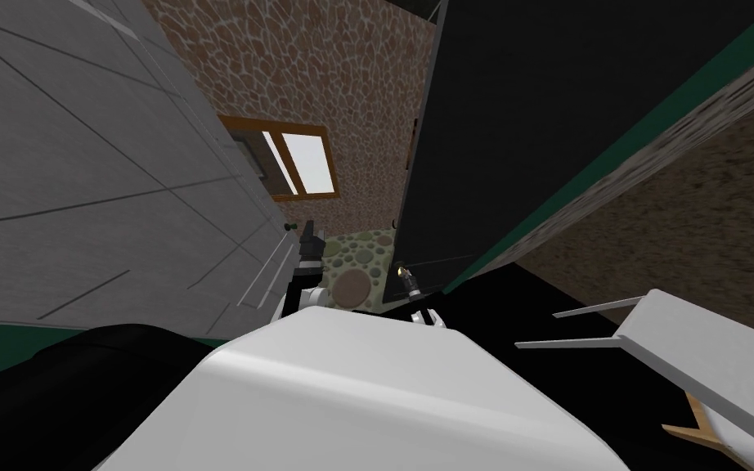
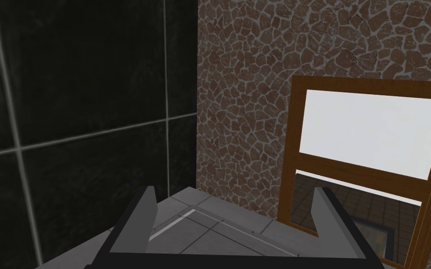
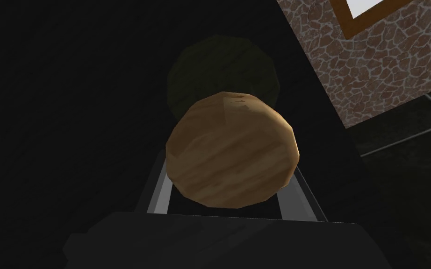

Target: Push the door open

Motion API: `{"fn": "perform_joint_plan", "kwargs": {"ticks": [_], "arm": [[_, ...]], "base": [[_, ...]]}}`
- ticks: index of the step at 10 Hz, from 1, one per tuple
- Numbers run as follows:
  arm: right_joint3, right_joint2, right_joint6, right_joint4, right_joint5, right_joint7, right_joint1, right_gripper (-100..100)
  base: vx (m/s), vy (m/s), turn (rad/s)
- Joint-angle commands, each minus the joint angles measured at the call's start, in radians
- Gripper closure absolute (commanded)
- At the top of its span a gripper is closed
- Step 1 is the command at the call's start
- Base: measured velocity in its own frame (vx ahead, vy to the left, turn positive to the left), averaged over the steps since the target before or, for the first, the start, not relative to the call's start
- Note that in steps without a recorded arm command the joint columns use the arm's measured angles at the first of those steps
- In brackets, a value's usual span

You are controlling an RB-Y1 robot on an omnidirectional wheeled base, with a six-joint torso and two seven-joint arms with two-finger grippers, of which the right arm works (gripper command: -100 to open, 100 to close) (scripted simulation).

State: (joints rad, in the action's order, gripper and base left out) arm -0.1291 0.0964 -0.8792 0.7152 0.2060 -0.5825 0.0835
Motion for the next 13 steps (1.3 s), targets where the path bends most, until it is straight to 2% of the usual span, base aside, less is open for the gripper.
{"fn": "perform_joint_plan", "kwargs": {"ticks": [1,2,4,5,7,8,9,10,12,13], "arm": [[0.004,0.004,0.003,0.01,-0.024,0.05,-0.001,100],[0.004,0.004,0.003,0.01,-0.024,0.058,-0.001,100],[0.008,0.006,0.006,0.014,-0.067,0.123,-0.005,100],[0.008,0.006,0.006,0.014,-0.067,0.14,-0.005,100],[0.011,0.007,0.008,0.019,-0.11,0.203,-0.009,100],[0.011,0.007,0.008,0.019,-0.11,0.222,-0.009,100],[0.013,0.008,0.009,0.021,-0.132,0.257,-0.011,100],[0.013,0.008,0.009,0.021,-0.132,0.263,-0.011,100],[0.016,0.009,0.012,0.026,-0.178,0.329,-0.016,100],[-0.01,0.018,0.011,0.03,-0.165,0.277,-0.014,-100]], "base": [[0.034,0.012,0.045],[0.029,0.007,0.03],[0.043,0.016,0.066],[0.04,0.014,0.029],[0.046,0.023,0.062],[0.045,0.013,0.026],[0.04,0.016,0.052],[0.032,0.013,0.034],[0.053,0.015,0.069],[0.034,0.009,-0.316]]}}
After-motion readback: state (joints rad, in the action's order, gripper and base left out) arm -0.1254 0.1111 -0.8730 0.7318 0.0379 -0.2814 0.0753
